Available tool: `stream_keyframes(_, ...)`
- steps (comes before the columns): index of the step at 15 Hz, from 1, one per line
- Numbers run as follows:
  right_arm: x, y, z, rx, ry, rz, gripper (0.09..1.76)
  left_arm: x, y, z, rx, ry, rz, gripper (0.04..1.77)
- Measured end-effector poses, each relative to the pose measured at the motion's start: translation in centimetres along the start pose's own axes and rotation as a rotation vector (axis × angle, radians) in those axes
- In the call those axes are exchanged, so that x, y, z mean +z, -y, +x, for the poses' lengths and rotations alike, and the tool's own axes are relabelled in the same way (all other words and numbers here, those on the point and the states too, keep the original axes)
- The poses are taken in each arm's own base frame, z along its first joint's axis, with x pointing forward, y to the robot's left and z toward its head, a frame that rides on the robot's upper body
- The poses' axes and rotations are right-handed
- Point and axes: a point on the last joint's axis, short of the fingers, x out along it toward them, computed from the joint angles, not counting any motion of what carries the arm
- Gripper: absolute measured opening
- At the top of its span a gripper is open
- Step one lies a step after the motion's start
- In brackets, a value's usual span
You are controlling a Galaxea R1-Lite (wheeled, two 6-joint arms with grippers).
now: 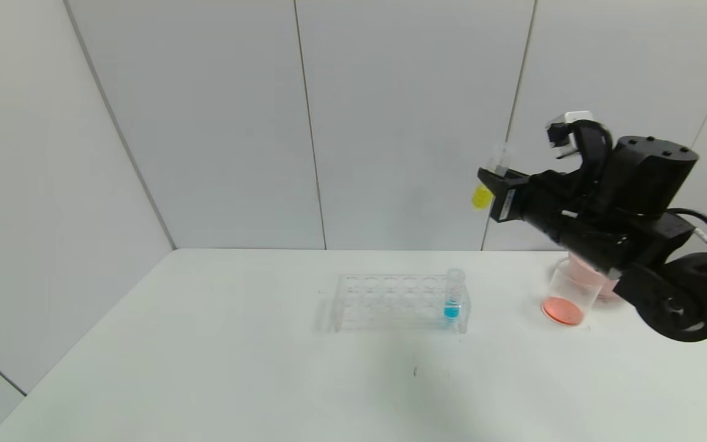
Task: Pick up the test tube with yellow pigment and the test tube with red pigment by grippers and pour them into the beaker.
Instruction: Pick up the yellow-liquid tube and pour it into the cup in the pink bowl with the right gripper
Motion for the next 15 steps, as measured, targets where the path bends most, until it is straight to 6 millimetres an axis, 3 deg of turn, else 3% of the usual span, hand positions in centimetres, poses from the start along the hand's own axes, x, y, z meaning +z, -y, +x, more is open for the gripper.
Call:
stream_keyframes(6, 1.9, 13.6, -5.0, 0.000, 0.000, -0.089, 0.50, 0.0, 0.0, 0.0, 0.000, 0.000, 0.000, 1.76)
stream_keyframes(9, 2.2, 19.1, -7.6, 0.017, -0.012, -0.214, 0.50, 0.0, 0.0, 0.0, 0.000, 0.000, 0.000, 1.76)
stream_keyframes(12, 1.8, 23.1, -9.0, 0.016, -0.026, -0.422, 0.50, 0.0, 0.0, 0.0, 0.000, 0.000, 0.000, 1.76)
stream_keyframes(15, 0.0, 24.9, -9.3, 0.017, -0.068, -0.604, 0.50, 0.0, 0.0, 0.0, 0.000, 0.000, 0.000, 1.76)
